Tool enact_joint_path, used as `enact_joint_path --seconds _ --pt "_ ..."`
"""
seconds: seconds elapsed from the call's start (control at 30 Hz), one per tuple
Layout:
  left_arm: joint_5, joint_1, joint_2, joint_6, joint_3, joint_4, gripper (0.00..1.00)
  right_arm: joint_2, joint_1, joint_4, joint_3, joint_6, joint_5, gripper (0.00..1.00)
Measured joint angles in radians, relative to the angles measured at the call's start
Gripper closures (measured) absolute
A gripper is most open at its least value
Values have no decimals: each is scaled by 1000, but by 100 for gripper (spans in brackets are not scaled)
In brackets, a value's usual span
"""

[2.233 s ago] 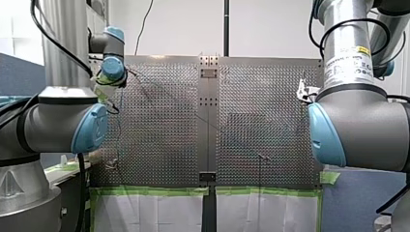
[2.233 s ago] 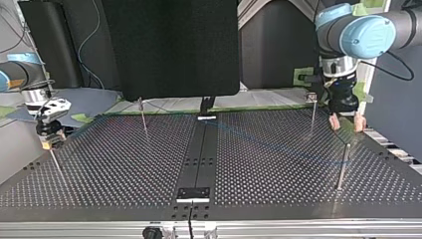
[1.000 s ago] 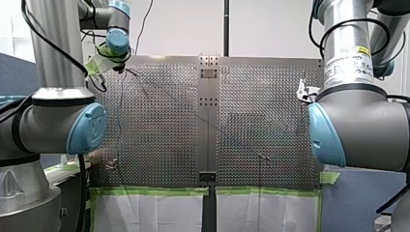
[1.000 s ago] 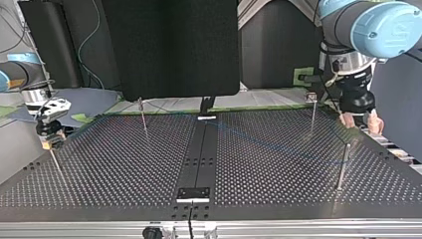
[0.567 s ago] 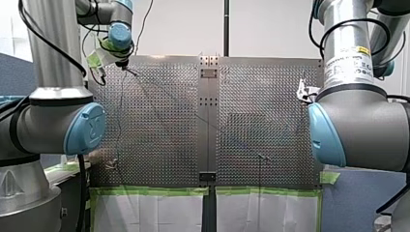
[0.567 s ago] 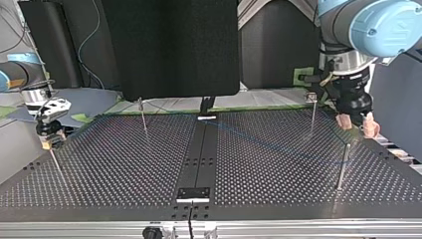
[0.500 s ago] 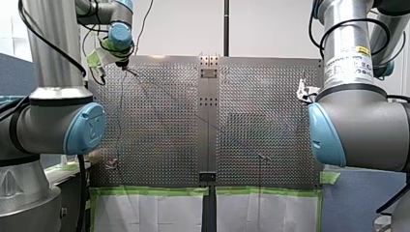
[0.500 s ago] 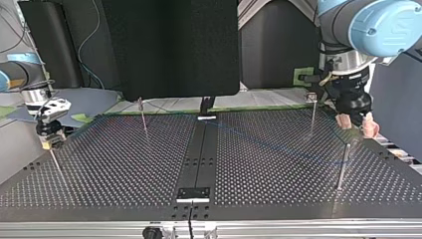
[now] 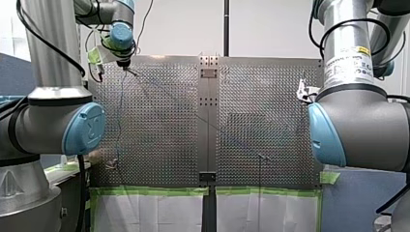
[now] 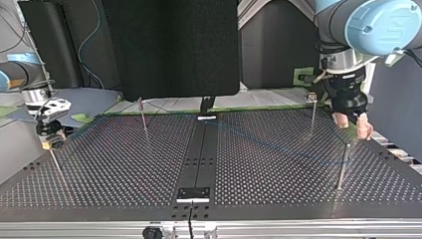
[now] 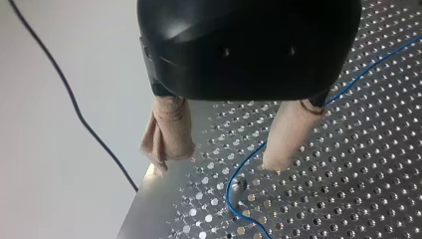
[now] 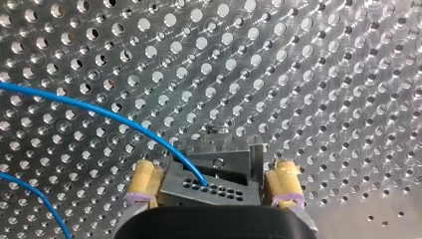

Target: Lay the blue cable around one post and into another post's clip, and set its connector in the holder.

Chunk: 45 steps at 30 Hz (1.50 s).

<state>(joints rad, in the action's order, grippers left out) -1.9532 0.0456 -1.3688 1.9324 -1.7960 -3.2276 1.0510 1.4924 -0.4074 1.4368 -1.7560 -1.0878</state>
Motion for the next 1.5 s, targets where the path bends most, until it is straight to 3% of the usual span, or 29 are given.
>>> enact_joint_path --seconds 1.5 --pt "0 10 0 -401 -17 2 0 0 0 0 0 0 0 0"
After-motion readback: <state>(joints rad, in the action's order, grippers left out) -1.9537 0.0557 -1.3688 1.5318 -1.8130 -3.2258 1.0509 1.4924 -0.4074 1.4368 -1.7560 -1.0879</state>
